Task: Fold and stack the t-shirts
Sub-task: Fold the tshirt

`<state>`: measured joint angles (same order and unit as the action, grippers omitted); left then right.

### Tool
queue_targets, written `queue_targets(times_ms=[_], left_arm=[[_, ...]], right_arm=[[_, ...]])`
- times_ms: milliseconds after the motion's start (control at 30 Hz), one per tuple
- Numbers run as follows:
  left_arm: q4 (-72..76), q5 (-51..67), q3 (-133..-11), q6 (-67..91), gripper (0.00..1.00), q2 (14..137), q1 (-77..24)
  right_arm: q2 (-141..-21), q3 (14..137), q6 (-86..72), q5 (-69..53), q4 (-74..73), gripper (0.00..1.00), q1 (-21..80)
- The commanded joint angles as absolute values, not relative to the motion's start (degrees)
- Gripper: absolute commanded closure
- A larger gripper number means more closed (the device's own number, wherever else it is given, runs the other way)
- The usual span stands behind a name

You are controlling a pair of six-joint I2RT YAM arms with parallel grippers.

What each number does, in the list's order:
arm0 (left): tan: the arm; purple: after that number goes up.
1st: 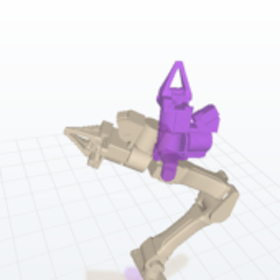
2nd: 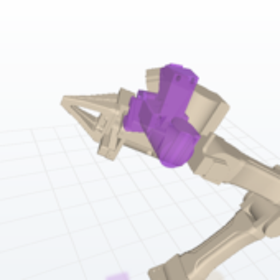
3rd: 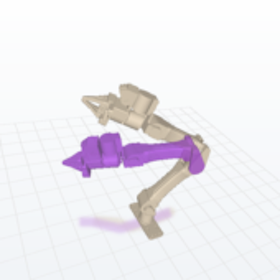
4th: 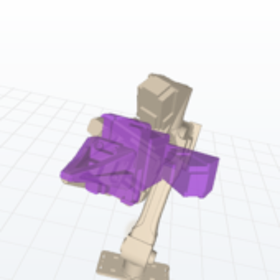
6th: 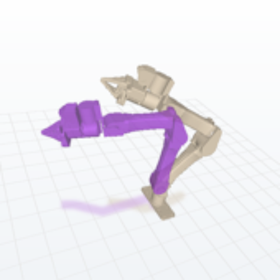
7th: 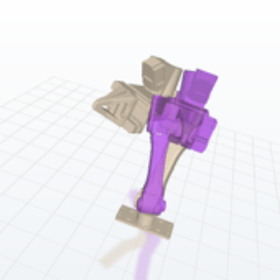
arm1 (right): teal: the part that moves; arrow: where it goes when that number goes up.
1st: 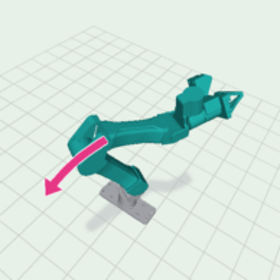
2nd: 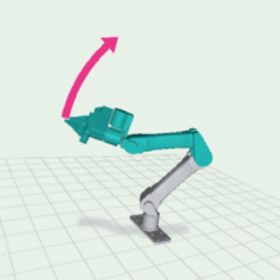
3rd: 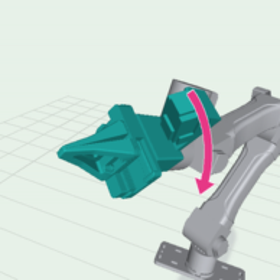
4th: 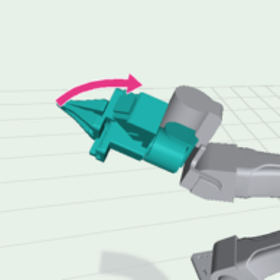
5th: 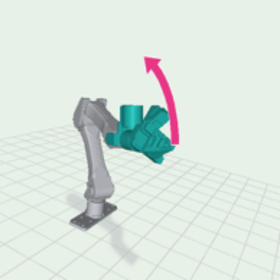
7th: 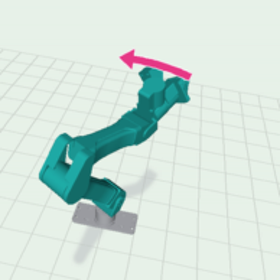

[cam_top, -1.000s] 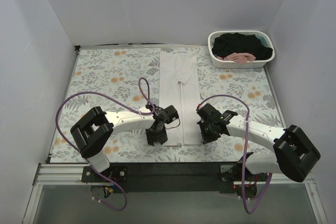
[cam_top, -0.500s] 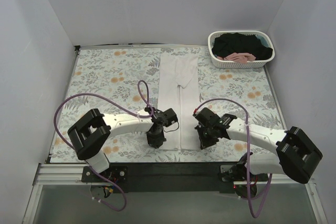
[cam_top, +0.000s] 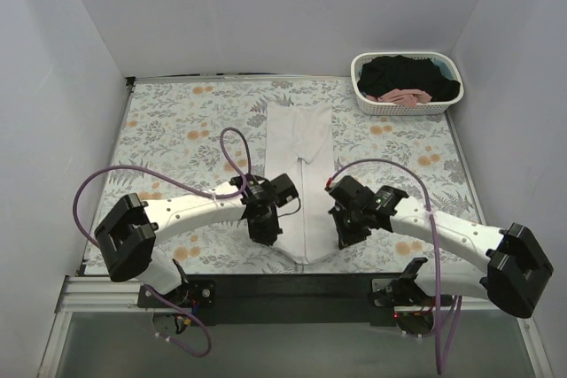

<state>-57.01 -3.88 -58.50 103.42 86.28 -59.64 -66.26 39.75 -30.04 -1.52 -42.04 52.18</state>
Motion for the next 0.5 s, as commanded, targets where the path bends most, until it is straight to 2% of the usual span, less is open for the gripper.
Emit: queue_targets(times_ms=[0,200,467], left_arm=[[-55.7,-7.2,-64.6,98.0,1.0,86.8,-54.3],[-49.3,-9.8,-69.4,91.8,1.0,87.1,-46.5],[-42.2,-11.8,-74.6,84.2,1.0,91.9,-40.8]], right_arm=[[-68.7,48.6,-24.2,2.2,-43.4,0.99,47.6],[-76.3,61.6,-17.2,2.2,-43.6,0.99,40.5],[-84.8,71.3,-11.5,2.2,-43.4,0.99,33.8]])
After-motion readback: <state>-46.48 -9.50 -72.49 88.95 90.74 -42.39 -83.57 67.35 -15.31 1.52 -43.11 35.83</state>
